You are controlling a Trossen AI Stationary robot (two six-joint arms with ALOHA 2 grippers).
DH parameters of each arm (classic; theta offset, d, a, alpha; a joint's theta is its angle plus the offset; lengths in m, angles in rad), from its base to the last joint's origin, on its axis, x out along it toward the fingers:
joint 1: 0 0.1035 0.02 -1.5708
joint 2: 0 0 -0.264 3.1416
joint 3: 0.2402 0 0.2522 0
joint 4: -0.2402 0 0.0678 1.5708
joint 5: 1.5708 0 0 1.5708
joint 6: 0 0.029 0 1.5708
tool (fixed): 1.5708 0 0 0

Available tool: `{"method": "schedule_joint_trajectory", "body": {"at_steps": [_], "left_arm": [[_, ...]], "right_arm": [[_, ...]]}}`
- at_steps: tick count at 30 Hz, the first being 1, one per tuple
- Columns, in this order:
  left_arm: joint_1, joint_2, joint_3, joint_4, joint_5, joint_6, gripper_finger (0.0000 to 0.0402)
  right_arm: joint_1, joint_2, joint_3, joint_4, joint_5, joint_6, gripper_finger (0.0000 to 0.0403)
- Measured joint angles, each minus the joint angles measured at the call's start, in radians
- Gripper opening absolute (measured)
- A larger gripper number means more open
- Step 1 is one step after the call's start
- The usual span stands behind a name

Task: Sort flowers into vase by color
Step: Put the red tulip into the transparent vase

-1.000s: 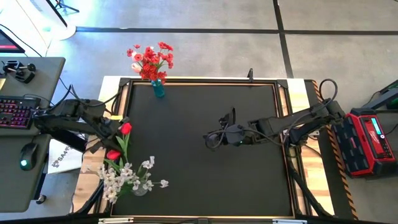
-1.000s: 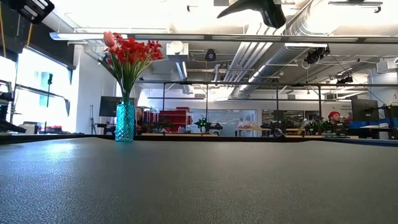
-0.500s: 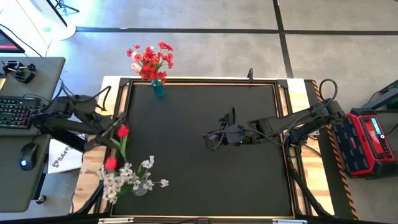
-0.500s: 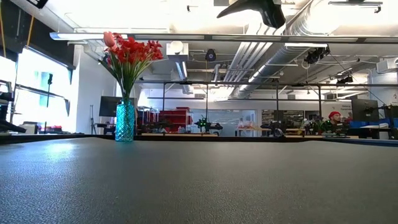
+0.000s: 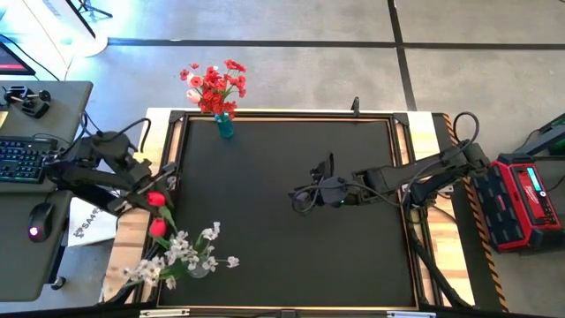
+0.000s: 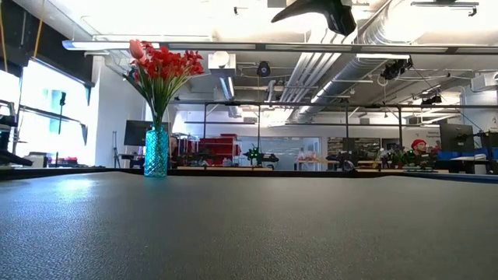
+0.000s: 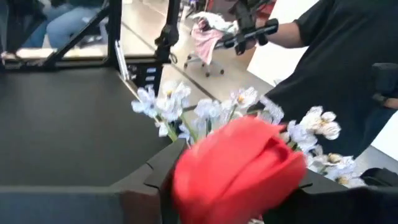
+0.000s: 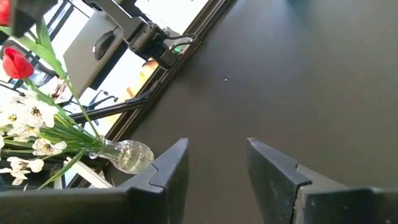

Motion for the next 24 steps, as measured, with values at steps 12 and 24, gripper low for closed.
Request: {"method": "schedule_joint_trajectory", "body": {"at_steps": [12, 24], "left_arm": [[0.0, 0.002, 0.0, 0.1, 0.036, -0.101, 0.0094], [-0.001, 0.035, -0.043, 0.111, 0.048, -0.188, 0.0122]], "right_arm": [[-0.046, 0.0, 0.0, -0.008, -0.078, -0.015, 0.0145], [-0.104, 0.0, 0.0, -0.007, -0.178, -0.042, 0.0145]]}}
